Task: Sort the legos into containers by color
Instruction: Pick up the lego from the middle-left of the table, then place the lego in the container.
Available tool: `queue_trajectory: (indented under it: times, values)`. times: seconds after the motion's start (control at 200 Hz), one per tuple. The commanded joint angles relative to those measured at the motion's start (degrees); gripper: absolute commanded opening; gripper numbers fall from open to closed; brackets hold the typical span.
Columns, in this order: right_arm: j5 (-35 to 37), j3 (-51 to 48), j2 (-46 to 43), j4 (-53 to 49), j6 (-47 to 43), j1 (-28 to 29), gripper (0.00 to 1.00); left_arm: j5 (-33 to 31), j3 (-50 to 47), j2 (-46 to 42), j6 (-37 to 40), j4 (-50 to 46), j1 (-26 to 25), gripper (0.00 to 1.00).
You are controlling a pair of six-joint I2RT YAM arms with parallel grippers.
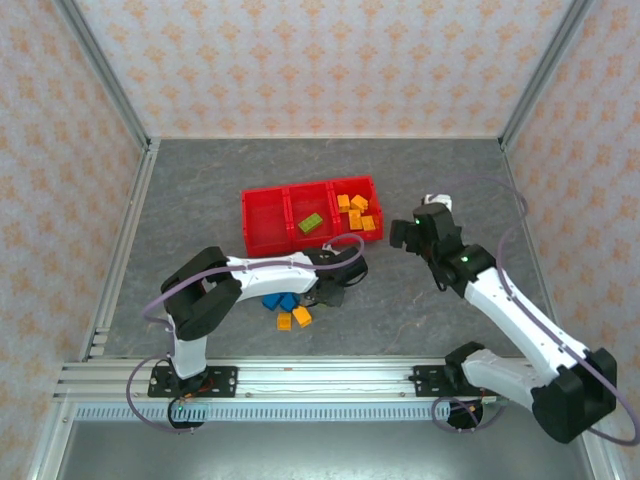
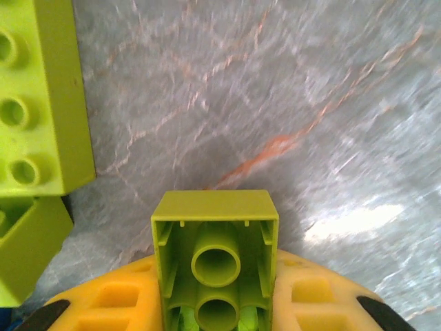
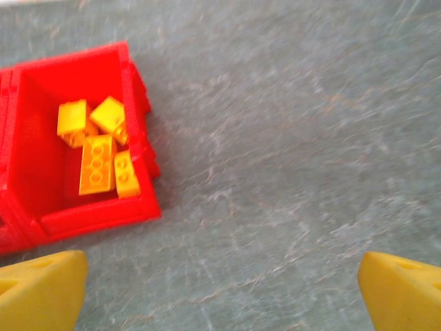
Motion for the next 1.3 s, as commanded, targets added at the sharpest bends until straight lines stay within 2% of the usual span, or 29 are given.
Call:
queue_trajectory:
  times: [0.0, 0.155, 0.34, 0.526, 0.666, 0.756, 1.021, 1.296]
  values:
    - [9.69, -1.22, -4.33, 4.2, -0.73, -0.34, 1.0, -5.63, 2.8, -5.24, -3.58, 3.29, -0.23, 0.24]
    - [16.03, -1.98, -6.87, 5.89, -2.51, -1.25, 1.0, -9.57, 9.81, -7.45, -4.46, 1.73, 2.37, 0.23]
    - [14.15, -1.79, -6.82, 8.04, -3.81, -3.46, 1.0, -8.14, 20.37, -0.97, -1.31, -3.4, 10.88, 0.21]
    - [14.31, -2.27, -5.6, 8.2, -5.47, -3.69, 1.0, -8.83, 27.34, 6.15, 2.77, -5.76, 15.27, 0.2]
    - [14.13, -3.78, -6.21, 9.06, -5.64, -3.64, 1.0, -6.8, 27.68, 8.22, 4.42, -4.39, 18.42, 0.2]
    - [13.87, -4.42, -6.18, 9.43, -5.66, -3.69, 1.0, -4.22, 27.04, 8.73, 4.95, -2.84, 19.65, 0.25]
    - [13.17, -5.14, -6.69, 9.29, -5.4, -3.65, 1.0, -2.39, 25.38, 9.47, 4.95, 0.32, 20.72, 0.35]
    - [12.81, -5.98, -7.62, 9.11, -5.38, -3.69, 1.0, 1.9, 20.02, 3.78, 3.59, 7.25, 21.07, 0.57]
